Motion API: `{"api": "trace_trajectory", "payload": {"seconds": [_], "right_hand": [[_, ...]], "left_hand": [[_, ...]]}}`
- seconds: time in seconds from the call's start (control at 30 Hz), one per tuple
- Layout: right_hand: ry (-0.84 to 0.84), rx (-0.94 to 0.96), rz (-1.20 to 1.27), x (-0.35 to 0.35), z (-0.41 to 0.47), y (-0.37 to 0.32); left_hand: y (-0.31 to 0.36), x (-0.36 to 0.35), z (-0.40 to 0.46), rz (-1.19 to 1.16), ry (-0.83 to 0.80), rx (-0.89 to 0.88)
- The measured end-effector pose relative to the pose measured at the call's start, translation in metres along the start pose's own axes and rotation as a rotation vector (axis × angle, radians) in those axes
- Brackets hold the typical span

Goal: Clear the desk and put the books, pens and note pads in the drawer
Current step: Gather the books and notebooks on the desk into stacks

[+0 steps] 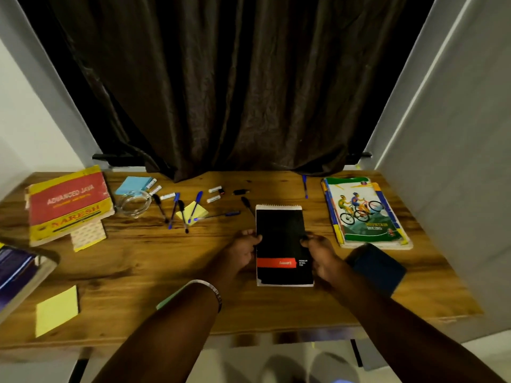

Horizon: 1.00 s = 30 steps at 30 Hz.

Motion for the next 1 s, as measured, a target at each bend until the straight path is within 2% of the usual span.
{"api": "trace_trajectory", "payload": {"seconds": [0.13,0.27,0.53,0.73,0.87,1.0], "right_hand": [[0.049,0.063,-0.026,0.039,0.003,-0.014],[0.246,0.088,-0.013,0.089,0.002,-0.033],[0.427,0.106,-0.089,0.177,0.023,-0.062],[0.396,0.151,-0.033,0.217,0.041,-0.077],[0.226,0.099,-0.049,0.224,0.059,-0.071],[0.235,0.043,-0.252,0.233,0.087,-0.056]], "left_hand": [[0.003,-0.044,0.015,0.035,-0.024,-0.001],[0.005,-0.103,0.028,0.140,-0.080,-0.005],[-0.001,-0.189,0.080,0.217,-0.159,0.016],[0.002,-0.229,0.104,0.269,-0.218,-0.025],[0.002,-0.242,0.108,0.306,-0.251,-0.093],[-0.004,-0.246,0.119,0.355,-0.223,-0.120]]}}
Point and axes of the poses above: each hand's wrist, its own z-axis towards the middle knuckle, its own x-axis out of the back of the hand, y = z × x, the point moved 5 cm from there along z, towards the middle knuckle, and after that the axes turned 11 degrees about -y, right-handed, at the moved point
